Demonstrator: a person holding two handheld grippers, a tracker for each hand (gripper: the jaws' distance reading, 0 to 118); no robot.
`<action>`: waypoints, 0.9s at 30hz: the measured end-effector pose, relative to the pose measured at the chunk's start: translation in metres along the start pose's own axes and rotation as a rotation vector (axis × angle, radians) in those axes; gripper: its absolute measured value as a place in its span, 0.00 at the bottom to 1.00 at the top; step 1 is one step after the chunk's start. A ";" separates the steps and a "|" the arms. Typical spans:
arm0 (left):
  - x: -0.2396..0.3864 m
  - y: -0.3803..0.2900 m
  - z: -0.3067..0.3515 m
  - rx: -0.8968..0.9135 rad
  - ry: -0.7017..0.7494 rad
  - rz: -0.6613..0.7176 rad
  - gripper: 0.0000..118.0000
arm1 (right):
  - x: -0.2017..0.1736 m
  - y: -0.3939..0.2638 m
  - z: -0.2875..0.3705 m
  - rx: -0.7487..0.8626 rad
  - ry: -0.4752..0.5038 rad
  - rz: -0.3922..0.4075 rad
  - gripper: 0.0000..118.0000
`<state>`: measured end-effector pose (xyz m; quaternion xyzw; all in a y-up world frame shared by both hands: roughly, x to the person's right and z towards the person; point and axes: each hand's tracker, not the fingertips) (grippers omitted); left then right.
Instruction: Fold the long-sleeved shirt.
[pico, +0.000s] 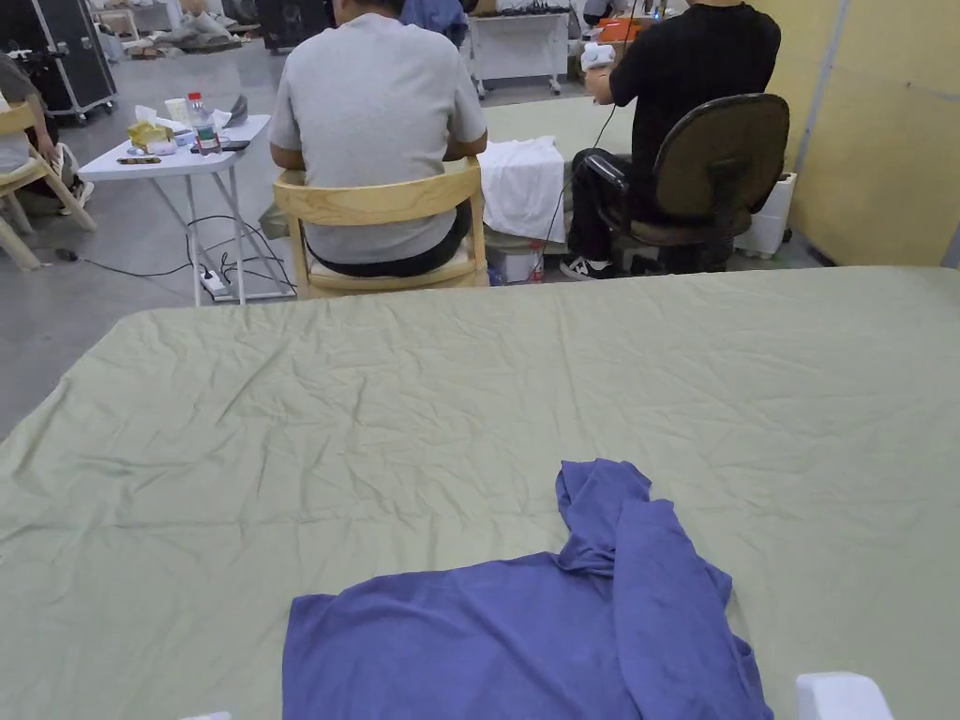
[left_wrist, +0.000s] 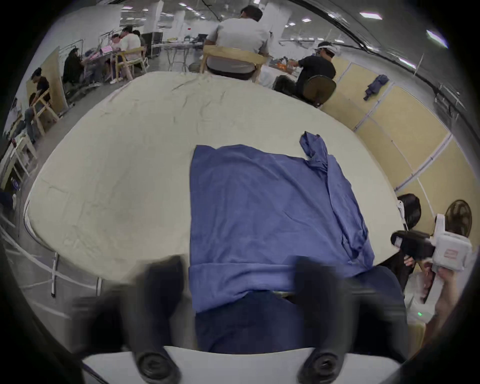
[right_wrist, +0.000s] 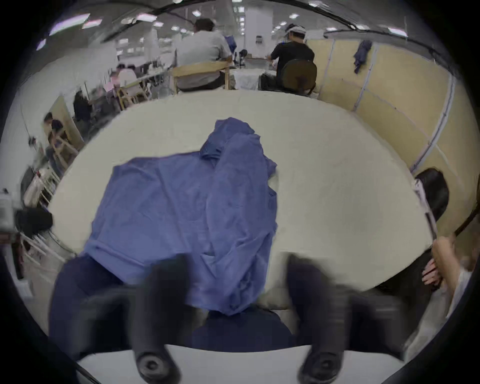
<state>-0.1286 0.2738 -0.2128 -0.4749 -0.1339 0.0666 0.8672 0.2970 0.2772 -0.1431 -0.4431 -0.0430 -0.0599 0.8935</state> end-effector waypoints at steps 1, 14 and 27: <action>0.002 0.002 -0.005 0.021 0.036 -0.014 0.01 | -0.001 0.001 0.000 0.002 -0.064 -0.019 0.02; -0.052 0.168 -0.220 -0.029 0.272 -0.096 0.93 | 0.004 0.010 -0.029 -0.057 0.071 -0.094 0.02; -0.013 0.145 -0.216 -0.017 0.203 -0.147 0.04 | 0.038 0.043 -0.089 -0.168 -0.082 0.102 0.96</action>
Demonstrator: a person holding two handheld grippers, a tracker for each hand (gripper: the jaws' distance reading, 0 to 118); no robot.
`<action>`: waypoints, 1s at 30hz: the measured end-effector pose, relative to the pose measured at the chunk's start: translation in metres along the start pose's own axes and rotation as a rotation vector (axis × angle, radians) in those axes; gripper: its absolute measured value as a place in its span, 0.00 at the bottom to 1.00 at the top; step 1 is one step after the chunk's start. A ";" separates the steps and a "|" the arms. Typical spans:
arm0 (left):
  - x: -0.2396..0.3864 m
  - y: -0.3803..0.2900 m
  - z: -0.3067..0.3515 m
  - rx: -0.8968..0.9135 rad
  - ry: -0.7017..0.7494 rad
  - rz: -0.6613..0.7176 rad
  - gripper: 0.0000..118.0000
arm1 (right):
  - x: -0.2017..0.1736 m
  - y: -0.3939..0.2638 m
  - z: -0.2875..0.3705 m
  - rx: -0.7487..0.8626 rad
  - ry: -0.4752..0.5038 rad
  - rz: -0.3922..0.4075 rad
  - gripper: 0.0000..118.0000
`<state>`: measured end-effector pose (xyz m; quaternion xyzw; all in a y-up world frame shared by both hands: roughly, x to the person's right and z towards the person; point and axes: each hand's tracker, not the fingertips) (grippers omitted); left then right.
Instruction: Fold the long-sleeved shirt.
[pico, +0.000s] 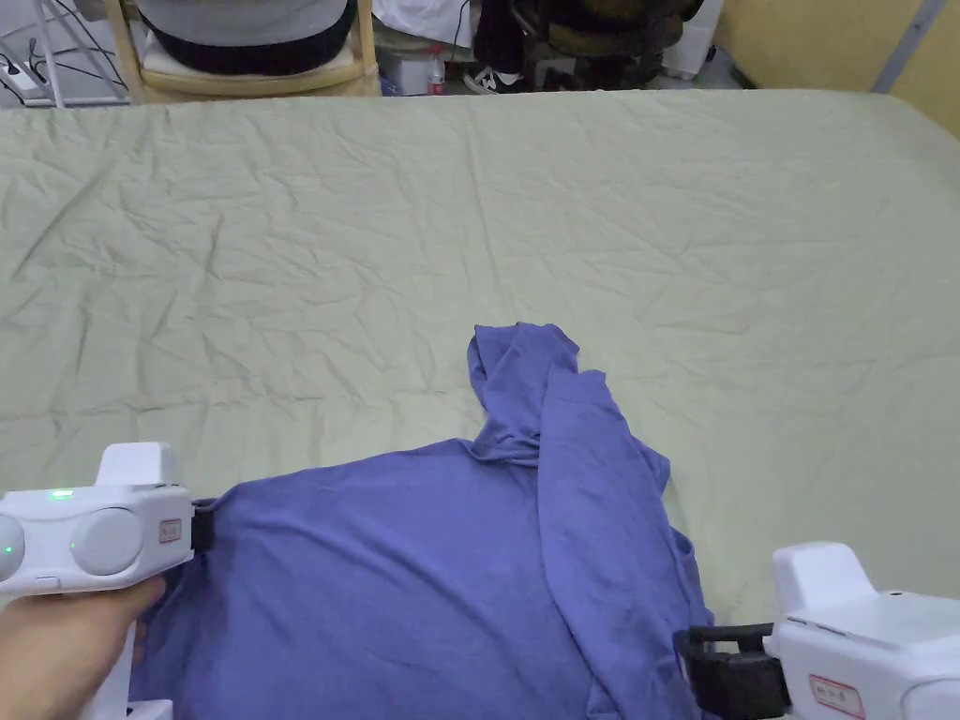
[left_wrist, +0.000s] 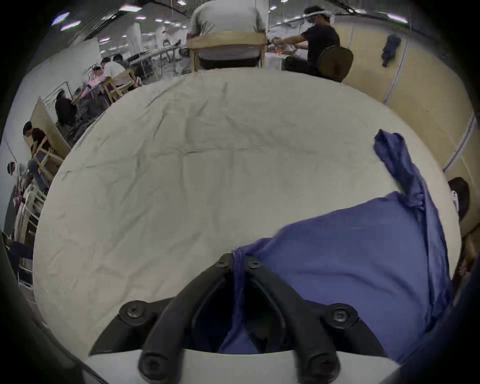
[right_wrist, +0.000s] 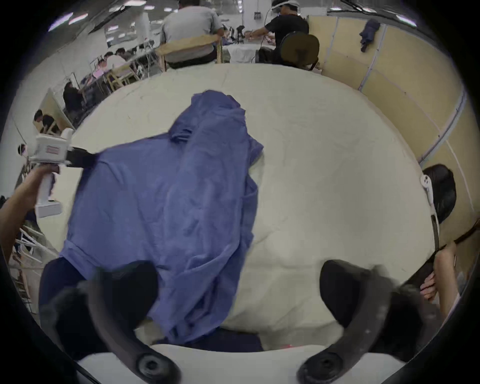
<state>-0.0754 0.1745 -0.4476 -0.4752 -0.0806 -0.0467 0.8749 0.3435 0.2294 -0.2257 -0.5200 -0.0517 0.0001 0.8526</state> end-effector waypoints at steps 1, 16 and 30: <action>0.001 -0.003 0.004 -0.001 -0.003 -0.003 0.04 | -0.004 0.003 -0.008 -0.024 0.026 0.009 0.92; -0.012 0.018 0.128 0.082 -0.114 0.143 0.03 | -0.017 -0.001 0.013 -0.096 0.177 0.067 0.15; -0.044 0.095 0.325 0.445 -0.242 0.314 0.03 | 0.023 0.064 0.219 0.795 0.248 -0.069 0.15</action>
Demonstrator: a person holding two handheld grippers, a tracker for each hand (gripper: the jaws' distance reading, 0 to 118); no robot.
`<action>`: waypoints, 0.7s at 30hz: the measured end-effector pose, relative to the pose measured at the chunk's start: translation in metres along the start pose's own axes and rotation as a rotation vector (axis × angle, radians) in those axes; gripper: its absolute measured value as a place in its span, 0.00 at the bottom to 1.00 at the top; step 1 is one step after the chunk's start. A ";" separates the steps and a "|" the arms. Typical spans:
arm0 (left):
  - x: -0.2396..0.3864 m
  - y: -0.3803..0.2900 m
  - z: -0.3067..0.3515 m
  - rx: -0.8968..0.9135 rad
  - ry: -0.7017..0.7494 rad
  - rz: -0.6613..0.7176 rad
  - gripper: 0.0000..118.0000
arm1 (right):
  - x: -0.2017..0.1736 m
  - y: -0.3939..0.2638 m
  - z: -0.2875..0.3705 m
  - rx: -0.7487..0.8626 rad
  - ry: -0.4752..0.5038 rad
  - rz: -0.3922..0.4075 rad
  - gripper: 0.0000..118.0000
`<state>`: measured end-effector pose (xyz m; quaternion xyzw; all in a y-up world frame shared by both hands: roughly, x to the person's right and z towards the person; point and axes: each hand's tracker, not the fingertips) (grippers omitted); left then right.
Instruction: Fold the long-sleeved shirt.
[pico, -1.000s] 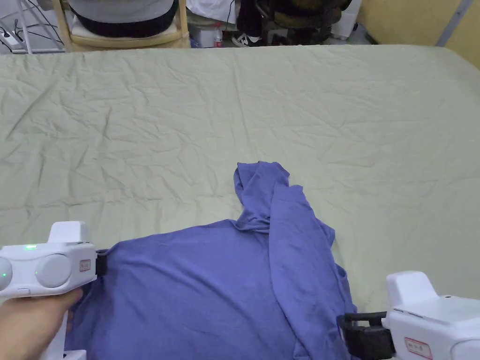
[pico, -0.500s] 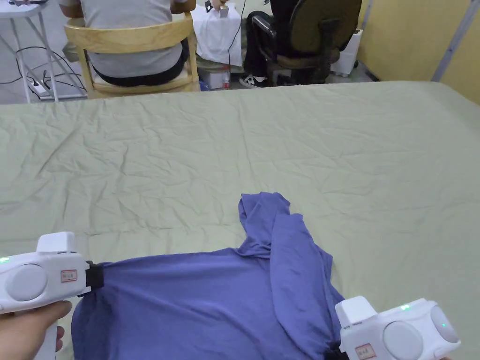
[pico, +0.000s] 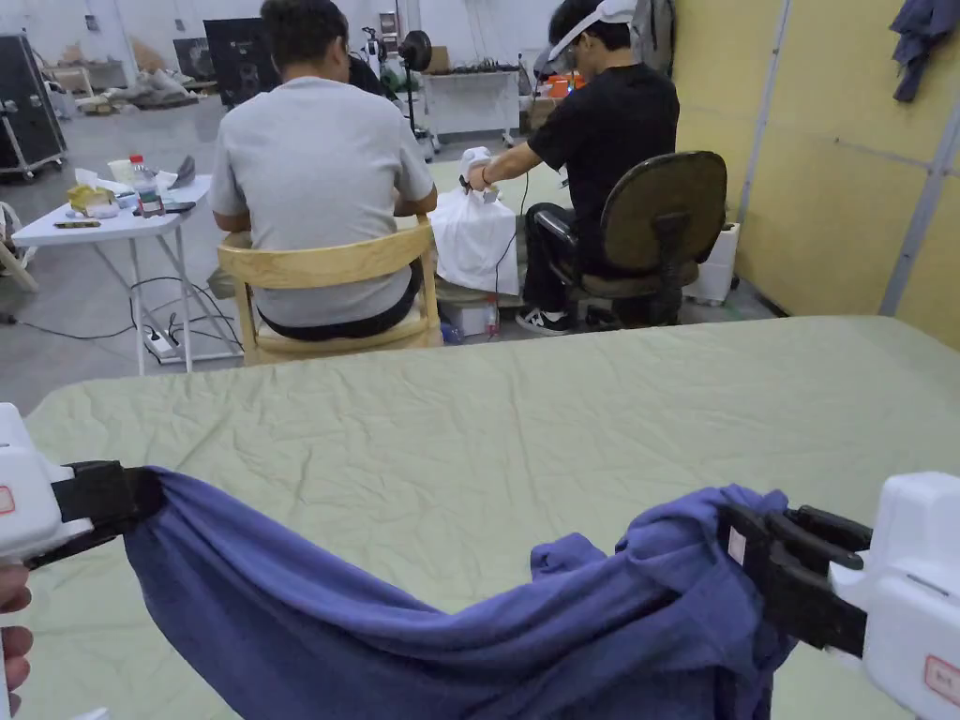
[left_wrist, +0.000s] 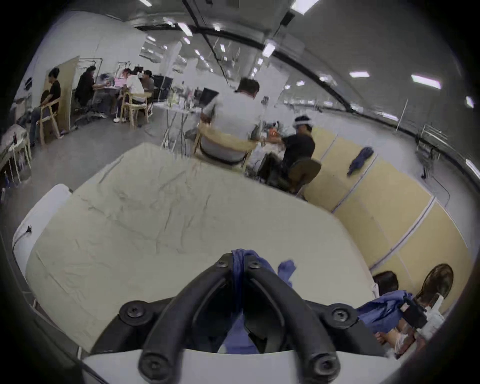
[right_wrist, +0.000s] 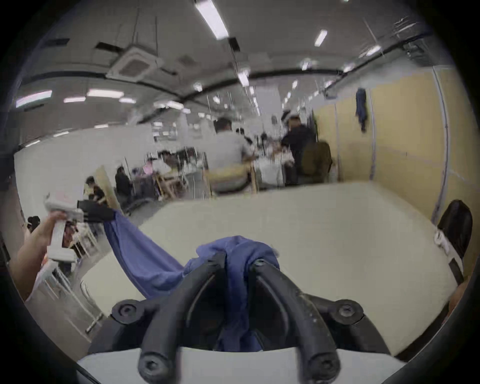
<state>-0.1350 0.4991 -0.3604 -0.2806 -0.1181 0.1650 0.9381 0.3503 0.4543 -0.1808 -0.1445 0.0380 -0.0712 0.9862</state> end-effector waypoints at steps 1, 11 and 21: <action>0.004 0.017 -0.002 0.030 -0.003 -0.005 0.03 | 0.000 0.022 -0.006 0.020 -0.015 0.017 0.15; 0.041 0.177 -0.017 0.189 -0.046 0.058 0.03 | 0.007 0.220 -0.090 0.119 -0.179 0.091 0.14; 0.056 0.265 -0.087 0.263 -0.014 0.037 0.03 | 0.027 0.342 -0.218 0.040 -0.304 0.060 0.14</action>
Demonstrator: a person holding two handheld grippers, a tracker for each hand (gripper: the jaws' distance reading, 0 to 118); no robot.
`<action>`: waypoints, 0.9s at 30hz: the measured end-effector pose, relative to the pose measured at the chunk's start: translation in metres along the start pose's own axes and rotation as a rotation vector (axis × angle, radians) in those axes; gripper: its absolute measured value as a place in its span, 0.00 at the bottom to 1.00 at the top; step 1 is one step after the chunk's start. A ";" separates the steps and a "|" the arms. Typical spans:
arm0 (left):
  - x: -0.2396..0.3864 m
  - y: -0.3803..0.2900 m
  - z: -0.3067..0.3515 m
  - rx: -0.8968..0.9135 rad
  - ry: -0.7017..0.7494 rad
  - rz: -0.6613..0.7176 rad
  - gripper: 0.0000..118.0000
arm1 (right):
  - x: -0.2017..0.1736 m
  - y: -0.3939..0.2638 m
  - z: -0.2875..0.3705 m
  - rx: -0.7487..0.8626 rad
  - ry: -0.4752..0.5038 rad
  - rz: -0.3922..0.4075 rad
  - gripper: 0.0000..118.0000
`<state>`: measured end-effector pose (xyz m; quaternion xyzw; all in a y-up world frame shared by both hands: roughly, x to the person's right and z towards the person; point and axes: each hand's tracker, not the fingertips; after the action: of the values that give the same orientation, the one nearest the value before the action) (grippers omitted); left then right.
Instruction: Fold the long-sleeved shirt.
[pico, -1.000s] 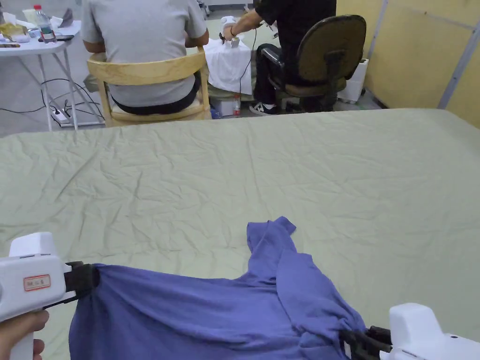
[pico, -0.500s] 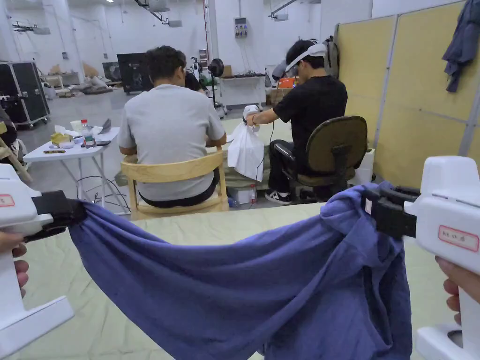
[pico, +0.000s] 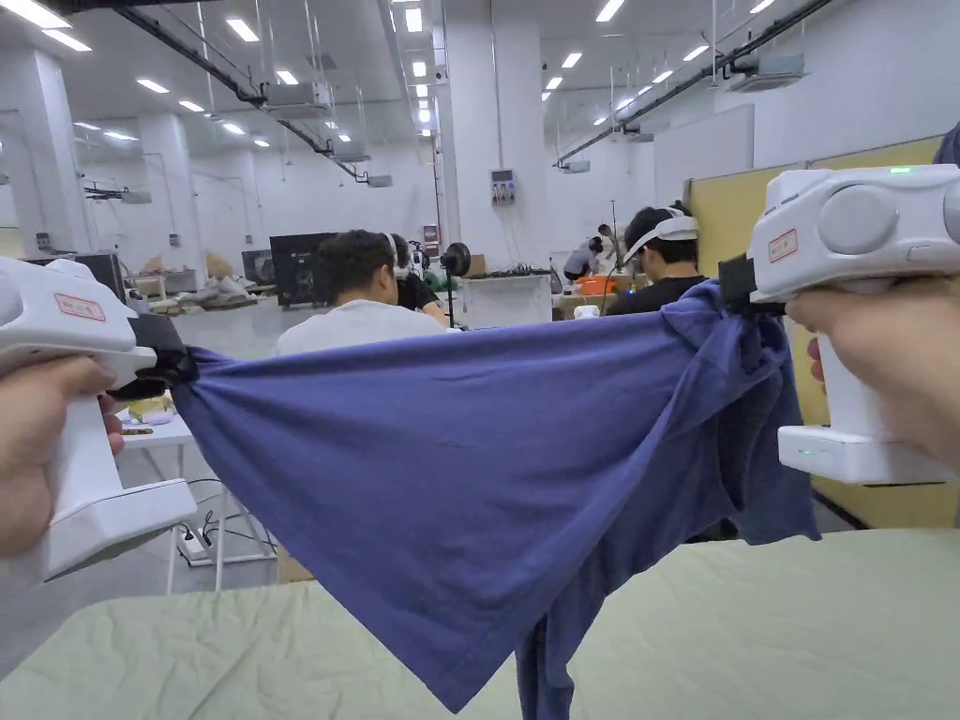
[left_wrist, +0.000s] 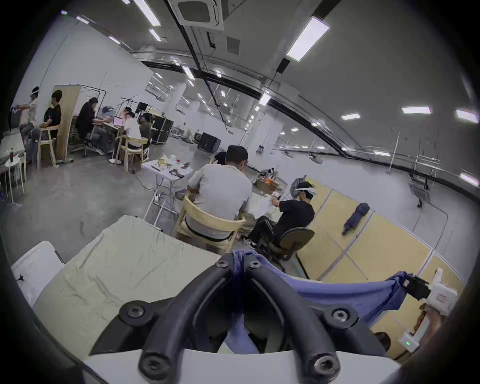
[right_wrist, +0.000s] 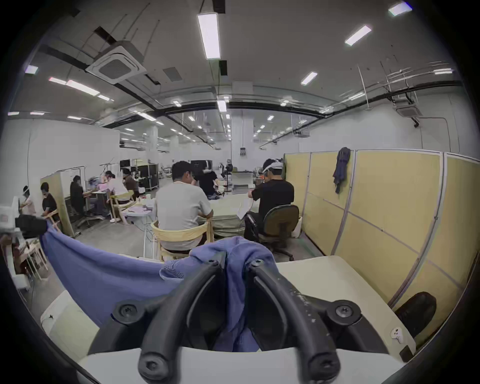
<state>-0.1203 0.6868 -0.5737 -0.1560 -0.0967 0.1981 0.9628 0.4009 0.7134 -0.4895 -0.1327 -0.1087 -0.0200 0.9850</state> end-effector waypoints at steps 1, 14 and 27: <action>0.000 -0.001 -0.012 -0.006 0.011 -0.001 0.03 | -0.001 0.002 -0.012 -0.006 -0.002 0.003 0.14; -0.058 -0.126 -0.141 -0.188 0.125 -0.095 0.03 | -0.014 -0.146 -0.154 -0.253 -0.007 0.110 0.14; -0.135 -0.336 -0.122 -0.520 0.154 -0.143 0.03 | 0.029 -0.397 -0.130 -0.535 0.044 0.111 0.14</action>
<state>-0.0935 0.3062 -0.5903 -0.4054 -0.0818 0.0860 0.9064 0.4297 0.2959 -0.5038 -0.3937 -0.0706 0.0033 0.9165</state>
